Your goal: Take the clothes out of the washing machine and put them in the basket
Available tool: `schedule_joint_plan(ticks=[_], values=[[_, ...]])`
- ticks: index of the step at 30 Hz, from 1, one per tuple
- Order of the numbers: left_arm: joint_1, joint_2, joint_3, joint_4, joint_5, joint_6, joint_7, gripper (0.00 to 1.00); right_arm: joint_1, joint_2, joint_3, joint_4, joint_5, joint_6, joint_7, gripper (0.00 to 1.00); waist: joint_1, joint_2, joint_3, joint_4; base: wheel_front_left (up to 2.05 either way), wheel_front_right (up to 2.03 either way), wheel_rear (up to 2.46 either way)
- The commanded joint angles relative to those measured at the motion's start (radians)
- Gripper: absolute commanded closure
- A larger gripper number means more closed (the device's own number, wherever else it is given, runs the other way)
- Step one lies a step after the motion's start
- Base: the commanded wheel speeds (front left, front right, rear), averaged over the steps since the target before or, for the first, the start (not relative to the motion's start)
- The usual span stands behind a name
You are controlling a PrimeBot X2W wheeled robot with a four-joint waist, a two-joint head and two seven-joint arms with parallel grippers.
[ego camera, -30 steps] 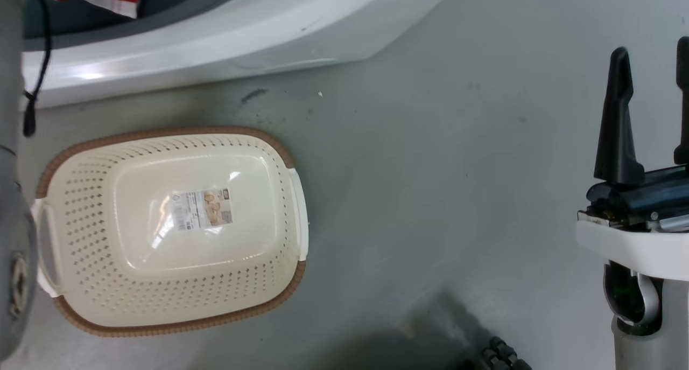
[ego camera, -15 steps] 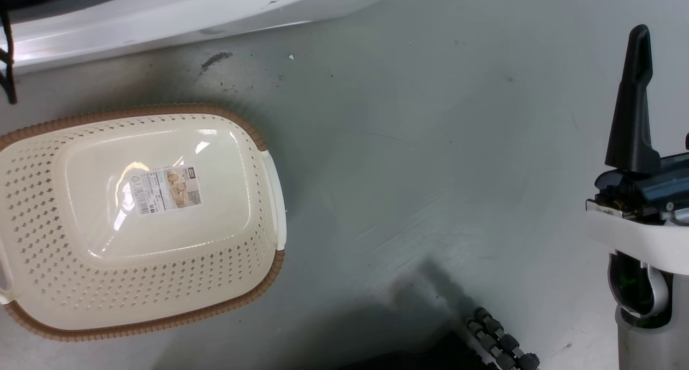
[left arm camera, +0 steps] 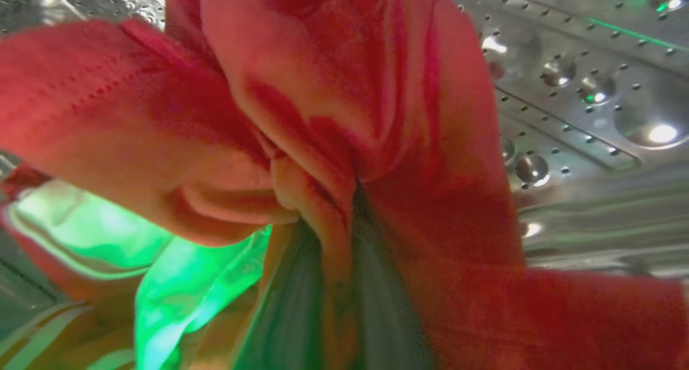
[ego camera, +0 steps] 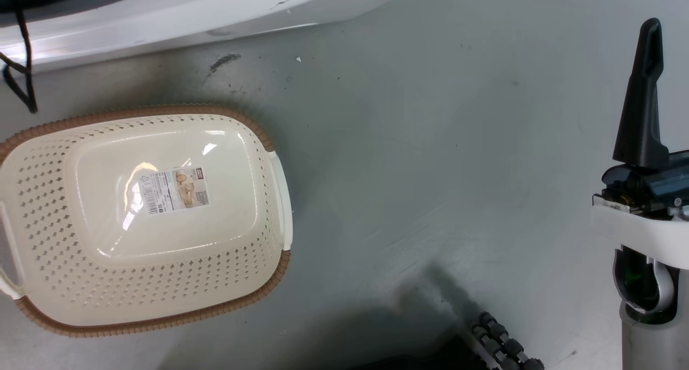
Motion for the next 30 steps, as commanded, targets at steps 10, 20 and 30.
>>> schedule_joint_plan(ticks=[10, 20, 30], values=[[0.173, -0.005, -0.045, -0.023, -0.077, 0.002, -0.222, 1.00, 0.033, 0.001, 0.016, 0.039, -0.053, -0.001, -0.002, 0.00, -0.0001, 0.0000, -0.161, 0.042, 0.00, 0.00, 0.00], [0.386, 0.001, -0.183, -0.106, -0.180, 0.002, -0.367, 1.00, 0.103, 0.001, 0.027, 0.076, -0.109, -0.001, -0.002, 0.00, -0.0001, 0.0000, -0.324, 0.102, 0.00, 0.00, 0.00], [0.631, 0.004, -0.284, -0.184, -0.263, 0.002, -0.537, 1.00, 0.204, 0.001, 0.040, 0.123, -0.138, -0.001, -0.002, 0.00, -0.0001, 0.0000, -0.514, 0.151, 0.00, 0.00, 0.00]])
